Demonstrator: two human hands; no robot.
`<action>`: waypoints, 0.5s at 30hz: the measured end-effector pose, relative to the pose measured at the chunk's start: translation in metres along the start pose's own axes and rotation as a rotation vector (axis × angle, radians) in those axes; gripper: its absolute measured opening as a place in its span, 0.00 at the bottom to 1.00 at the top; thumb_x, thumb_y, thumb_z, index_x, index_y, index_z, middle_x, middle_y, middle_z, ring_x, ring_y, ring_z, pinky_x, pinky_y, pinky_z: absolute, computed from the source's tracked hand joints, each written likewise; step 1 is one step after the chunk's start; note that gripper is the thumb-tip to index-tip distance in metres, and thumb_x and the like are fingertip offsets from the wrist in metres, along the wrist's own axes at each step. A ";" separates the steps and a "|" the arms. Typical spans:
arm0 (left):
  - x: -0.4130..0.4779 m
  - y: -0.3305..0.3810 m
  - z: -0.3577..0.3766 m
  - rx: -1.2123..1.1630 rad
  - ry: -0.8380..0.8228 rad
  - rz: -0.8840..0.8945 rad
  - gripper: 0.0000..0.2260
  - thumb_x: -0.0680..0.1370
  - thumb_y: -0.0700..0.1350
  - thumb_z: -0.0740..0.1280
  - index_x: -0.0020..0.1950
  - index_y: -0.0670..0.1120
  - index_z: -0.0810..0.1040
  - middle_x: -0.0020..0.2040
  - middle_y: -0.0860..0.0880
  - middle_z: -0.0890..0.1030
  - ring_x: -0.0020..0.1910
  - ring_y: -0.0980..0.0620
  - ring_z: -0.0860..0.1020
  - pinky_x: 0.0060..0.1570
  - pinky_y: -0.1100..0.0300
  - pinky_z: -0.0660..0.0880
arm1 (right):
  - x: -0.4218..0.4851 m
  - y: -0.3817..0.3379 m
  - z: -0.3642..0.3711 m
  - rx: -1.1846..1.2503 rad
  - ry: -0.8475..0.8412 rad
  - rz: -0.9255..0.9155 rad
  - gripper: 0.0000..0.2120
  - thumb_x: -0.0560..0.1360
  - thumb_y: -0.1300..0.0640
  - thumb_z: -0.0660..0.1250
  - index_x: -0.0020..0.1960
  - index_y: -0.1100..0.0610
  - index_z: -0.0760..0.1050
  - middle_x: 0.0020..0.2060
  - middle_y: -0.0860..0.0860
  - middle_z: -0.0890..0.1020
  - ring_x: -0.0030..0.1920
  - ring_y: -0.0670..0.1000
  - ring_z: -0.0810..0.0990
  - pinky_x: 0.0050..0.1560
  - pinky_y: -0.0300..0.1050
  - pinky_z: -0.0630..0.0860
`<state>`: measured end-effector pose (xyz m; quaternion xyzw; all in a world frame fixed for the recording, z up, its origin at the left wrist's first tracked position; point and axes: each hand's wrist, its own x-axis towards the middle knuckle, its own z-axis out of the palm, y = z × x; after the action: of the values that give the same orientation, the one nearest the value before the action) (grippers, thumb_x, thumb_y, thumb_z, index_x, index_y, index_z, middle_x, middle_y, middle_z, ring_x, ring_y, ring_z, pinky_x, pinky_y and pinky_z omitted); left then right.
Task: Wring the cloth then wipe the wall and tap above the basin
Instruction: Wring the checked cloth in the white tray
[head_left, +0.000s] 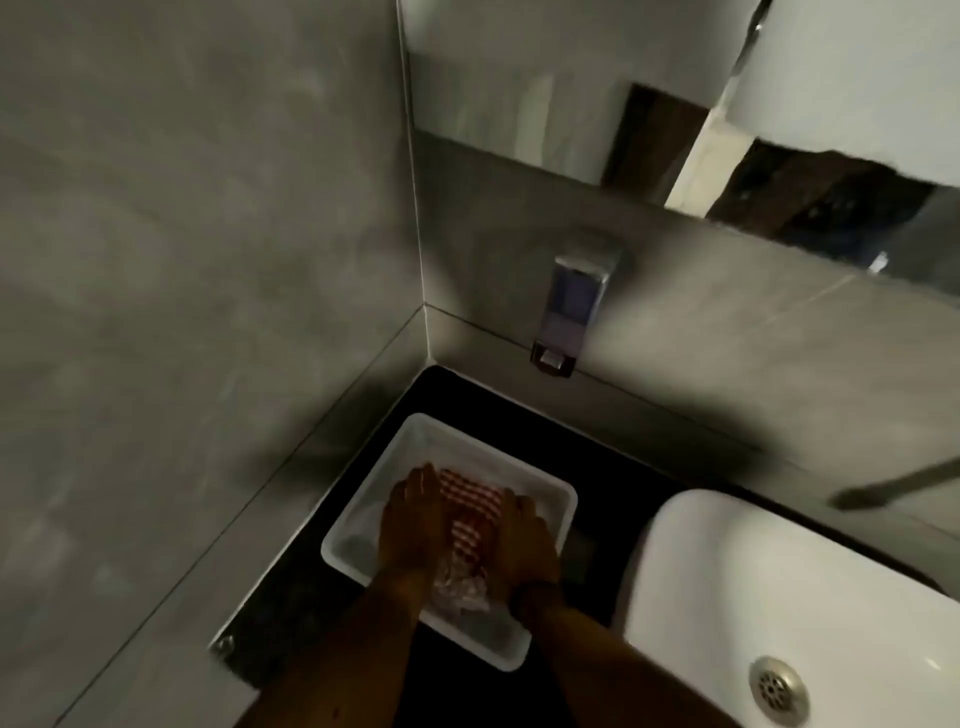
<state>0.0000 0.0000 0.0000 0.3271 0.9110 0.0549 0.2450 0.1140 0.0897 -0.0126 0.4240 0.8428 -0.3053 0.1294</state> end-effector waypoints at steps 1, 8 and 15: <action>0.007 -0.001 0.001 -0.020 -0.020 -0.060 0.37 0.84 0.50 0.61 0.82 0.43 0.40 0.82 0.39 0.53 0.80 0.38 0.56 0.78 0.44 0.58 | 0.010 -0.003 0.005 -0.007 -0.006 0.033 0.37 0.84 0.44 0.56 0.85 0.57 0.44 0.83 0.60 0.56 0.76 0.65 0.67 0.74 0.60 0.70; 0.040 -0.010 -0.013 -0.454 -0.086 -0.285 0.25 0.78 0.58 0.68 0.71 0.48 0.71 0.67 0.39 0.78 0.62 0.38 0.78 0.63 0.45 0.73 | 0.039 -0.016 0.005 0.285 0.044 0.305 0.36 0.79 0.41 0.67 0.80 0.59 0.63 0.70 0.59 0.78 0.66 0.59 0.80 0.67 0.54 0.78; 0.018 -0.007 -0.075 -1.005 -0.286 0.067 0.10 0.82 0.42 0.67 0.57 0.55 0.84 0.56 0.47 0.87 0.55 0.48 0.85 0.46 0.60 0.83 | -0.016 -0.013 -0.062 0.877 0.120 0.057 0.12 0.68 0.53 0.77 0.41 0.63 0.82 0.36 0.57 0.87 0.40 0.55 0.87 0.41 0.50 0.85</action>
<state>-0.0518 0.0102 0.0569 0.2025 0.7187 0.4476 0.4920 0.1159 0.1122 0.0492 0.4788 0.6276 -0.6051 -0.1034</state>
